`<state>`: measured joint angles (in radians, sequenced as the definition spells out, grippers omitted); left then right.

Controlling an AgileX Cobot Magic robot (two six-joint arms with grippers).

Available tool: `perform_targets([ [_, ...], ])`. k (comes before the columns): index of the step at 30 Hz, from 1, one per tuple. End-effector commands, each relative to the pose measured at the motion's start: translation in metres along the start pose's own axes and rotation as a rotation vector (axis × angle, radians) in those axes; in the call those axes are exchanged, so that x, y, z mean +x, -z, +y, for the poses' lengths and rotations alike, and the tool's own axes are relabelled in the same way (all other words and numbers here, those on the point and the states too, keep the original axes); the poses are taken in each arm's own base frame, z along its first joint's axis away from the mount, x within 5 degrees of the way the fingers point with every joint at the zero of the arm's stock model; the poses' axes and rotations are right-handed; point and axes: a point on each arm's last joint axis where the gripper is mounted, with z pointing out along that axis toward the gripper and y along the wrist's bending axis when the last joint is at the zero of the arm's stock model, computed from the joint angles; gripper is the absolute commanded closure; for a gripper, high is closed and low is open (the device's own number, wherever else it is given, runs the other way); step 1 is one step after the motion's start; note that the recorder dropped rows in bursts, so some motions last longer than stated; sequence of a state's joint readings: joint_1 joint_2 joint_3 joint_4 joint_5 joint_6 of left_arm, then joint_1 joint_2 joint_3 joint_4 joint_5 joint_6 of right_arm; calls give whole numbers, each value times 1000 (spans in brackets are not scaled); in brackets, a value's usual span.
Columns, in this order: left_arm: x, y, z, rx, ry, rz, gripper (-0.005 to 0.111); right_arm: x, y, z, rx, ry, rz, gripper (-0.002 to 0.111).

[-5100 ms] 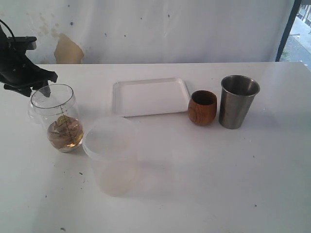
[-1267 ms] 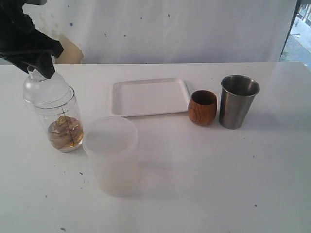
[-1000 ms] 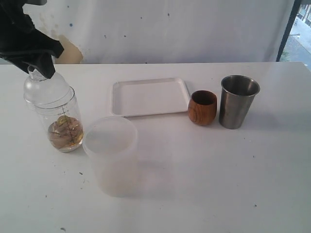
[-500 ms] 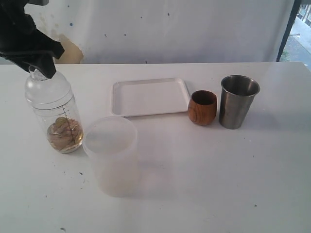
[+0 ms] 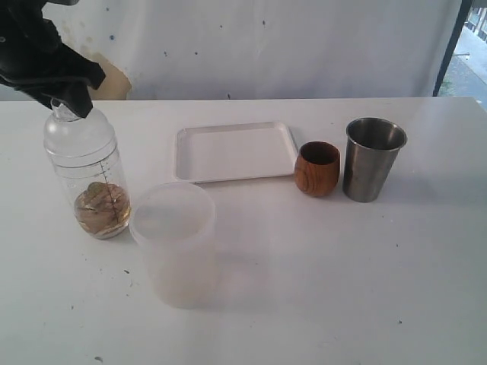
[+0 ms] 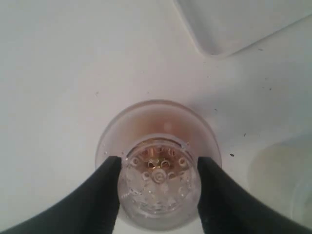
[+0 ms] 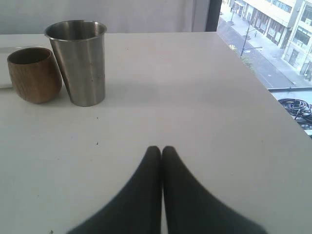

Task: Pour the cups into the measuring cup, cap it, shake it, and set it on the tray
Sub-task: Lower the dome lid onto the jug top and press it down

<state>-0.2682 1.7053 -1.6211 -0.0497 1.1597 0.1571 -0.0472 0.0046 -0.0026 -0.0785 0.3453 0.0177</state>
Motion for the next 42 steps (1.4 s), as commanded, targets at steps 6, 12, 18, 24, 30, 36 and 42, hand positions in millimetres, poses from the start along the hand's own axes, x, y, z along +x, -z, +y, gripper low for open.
perform_targets([
  [6, 2, 2, -2, 10, 5, 15, 107, 0, 0, 0, -5, -5, -6, 108],
  [12, 3, 5, -2, 16, 8, 10, 107, 0, 0, 0, -5, -5, -6, 108],
  [18, 3, 10, -3, 23, 10, 1, 107, 0, 0, 0, -5, -5, -6, 108],
  [24, -3, 28, -2, 5, 1, -34, 107, 0, 0, 0, -5, -5, -6, 108],
  [30, -6, 25, -1, 3, 27, -32, 107, 0, 0, 0, -5, -5, -6, 108],
  [36, -9, 3, 1, 3, 30, 20, 107, 0, 0, 0, -5, -5, -6, 108],
  [42, -9, 2, 1, 4, 30, 22, 107, 0, 0, 0, -5, -5, -6, 108],
])
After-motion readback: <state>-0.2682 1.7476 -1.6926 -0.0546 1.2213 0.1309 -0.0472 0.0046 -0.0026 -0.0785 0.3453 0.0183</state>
